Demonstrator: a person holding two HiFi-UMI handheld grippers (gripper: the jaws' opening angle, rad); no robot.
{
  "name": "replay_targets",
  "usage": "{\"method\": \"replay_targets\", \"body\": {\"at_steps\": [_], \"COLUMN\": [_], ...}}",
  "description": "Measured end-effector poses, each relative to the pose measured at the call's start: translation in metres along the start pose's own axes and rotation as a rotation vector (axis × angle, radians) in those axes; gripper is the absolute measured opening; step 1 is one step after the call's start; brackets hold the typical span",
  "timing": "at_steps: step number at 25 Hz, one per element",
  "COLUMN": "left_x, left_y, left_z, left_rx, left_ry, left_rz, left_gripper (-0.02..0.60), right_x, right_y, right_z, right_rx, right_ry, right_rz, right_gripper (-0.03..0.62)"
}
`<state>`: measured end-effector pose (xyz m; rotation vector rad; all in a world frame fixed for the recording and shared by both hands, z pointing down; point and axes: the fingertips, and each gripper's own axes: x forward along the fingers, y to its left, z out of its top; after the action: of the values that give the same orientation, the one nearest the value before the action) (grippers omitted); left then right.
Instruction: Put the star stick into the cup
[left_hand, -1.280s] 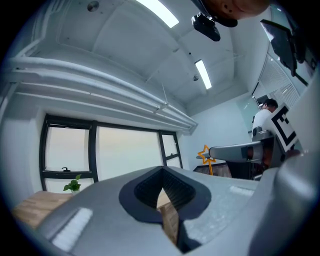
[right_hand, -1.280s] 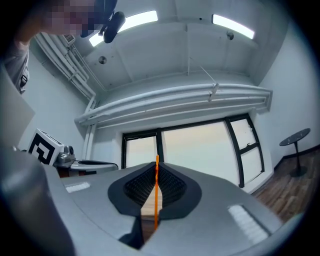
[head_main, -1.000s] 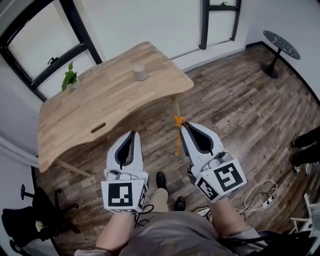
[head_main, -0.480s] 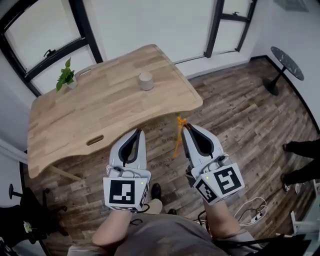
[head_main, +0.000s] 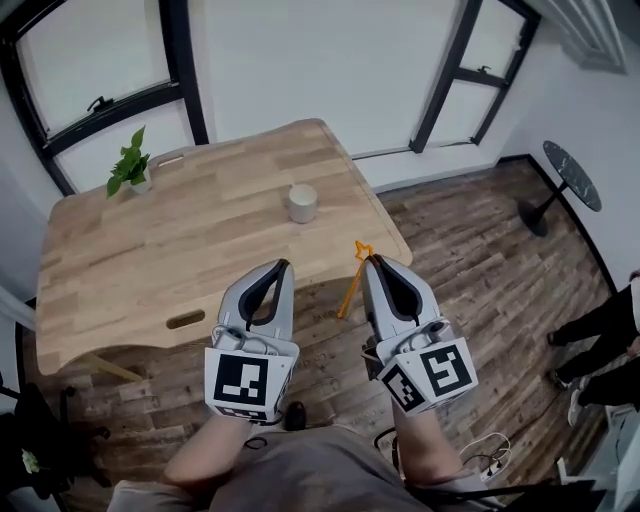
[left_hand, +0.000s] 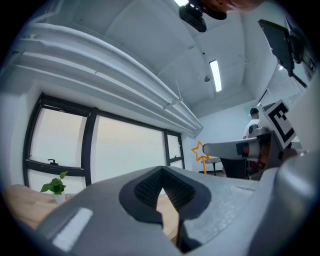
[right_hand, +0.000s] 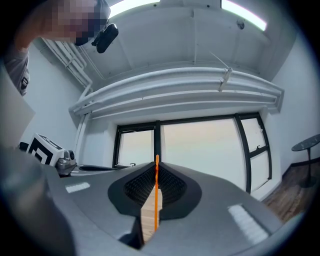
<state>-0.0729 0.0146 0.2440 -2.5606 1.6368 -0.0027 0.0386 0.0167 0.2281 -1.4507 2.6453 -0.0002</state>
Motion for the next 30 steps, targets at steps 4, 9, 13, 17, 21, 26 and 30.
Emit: {"method": "replay_targets", "body": {"at_steps": [4,9,13,17,21,26,30], "left_x": [0.016,0.037,0.057,0.088,0.121,0.16,0.19], "left_y": [0.011,0.014,0.017,0.02,0.028,0.039,0.043], "left_z": [-0.006,-0.011,-0.025,-0.039,-0.053,-0.076,-0.077], "left_rx": [-0.005,-0.011,-0.015,-0.014,-0.003,0.003,0.011], "left_ry": [0.011,0.023,0.057,0.099,0.135,0.196,0.215], "left_rz": [-0.015,-0.036,-0.042,-0.044,-0.041,-0.013,0.017], "left_gripper": [0.0,0.0,0.0,0.0,0.0,0.0,0.0], "right_x": [0.018,0.032,0.045,0.065,0.092,0.13,0.158], "right_y": [-0.005,-0.022,-0.039,-0.065,-0.09,-0.119,-0.14], "right_z": [-0.001,-0.001,-0.014,-0.028,-0.045,-0.065,-0.068], "right_rx": [-0.017,-0.018,0.003,0.037,0.077,0.141,0.164], "right_ry": [-0.001,-0.004,0.012,0.03,0.043,0.064,0.064], "right_rz": [-0.006,-0.023,-0.032,-0.032,-0.015,0.023,0.066], "right_gripper": [0.041,0.041,0.041,0.041,0.041,0.041,0.041]}}
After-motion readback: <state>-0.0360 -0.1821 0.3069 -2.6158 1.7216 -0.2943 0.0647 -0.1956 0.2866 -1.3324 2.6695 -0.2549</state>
